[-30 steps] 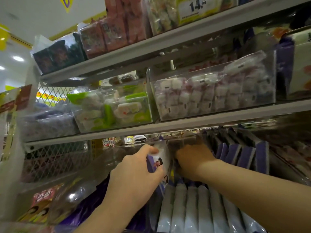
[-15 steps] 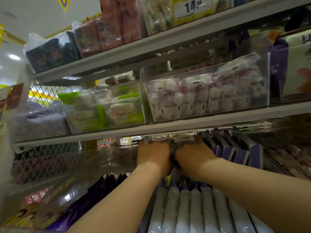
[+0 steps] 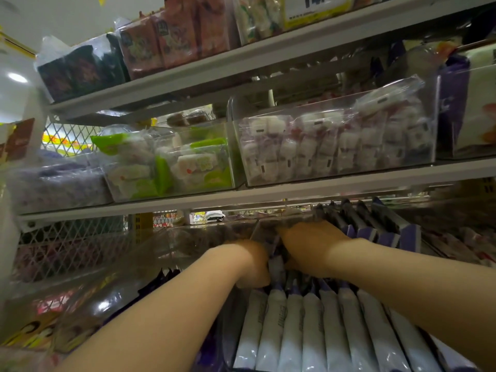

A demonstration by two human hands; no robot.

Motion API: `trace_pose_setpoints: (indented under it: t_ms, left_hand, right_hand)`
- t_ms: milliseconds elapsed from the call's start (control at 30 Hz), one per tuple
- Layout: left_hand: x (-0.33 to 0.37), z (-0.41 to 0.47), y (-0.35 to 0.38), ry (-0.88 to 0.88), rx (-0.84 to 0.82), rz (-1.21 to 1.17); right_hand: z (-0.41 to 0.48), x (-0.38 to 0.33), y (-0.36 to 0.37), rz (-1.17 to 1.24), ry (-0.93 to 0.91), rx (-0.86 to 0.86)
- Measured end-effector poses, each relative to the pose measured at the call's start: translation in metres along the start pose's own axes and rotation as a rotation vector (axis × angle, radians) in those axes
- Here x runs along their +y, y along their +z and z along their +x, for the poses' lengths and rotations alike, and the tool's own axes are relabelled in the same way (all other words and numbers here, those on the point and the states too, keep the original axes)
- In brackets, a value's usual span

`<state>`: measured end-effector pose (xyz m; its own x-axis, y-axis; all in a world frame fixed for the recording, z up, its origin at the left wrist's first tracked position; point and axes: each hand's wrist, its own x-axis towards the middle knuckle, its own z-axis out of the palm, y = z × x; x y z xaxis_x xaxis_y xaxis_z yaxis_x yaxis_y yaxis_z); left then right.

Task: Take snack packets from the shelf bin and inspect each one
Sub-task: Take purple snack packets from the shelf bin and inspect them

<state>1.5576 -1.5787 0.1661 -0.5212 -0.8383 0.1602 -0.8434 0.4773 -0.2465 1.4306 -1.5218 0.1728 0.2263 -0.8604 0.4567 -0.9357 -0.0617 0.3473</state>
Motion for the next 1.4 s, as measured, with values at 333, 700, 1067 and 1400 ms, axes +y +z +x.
trace_pose_setpoints:
  t_ms: [333,700,1067,1400]
  left_hand:
    - [-0.007,-0.022,0.006,0.069,0.184,-0.058]
    - [-0.004,-0.023,0.008,0.018,0.189,-0.238]
    - [-0.003,-0.027,0.007,0.005,0.176,-0.247]
    - [-0.002,-0.025,0.009,-0.017,0.174,-0.186]
  right_hand:
    - [0.004,-0.009,-0.011,-0.167,-0.135,-0.311]
    - [0.017,-0.028,-0.016,-0.242,-0.233,-0.509]
    - [0.011,-0.019,0.012,-0.243,-0.183,-0.195]
    - [0.011,0.001,-0.009,-0.165,-0.039,0.078]
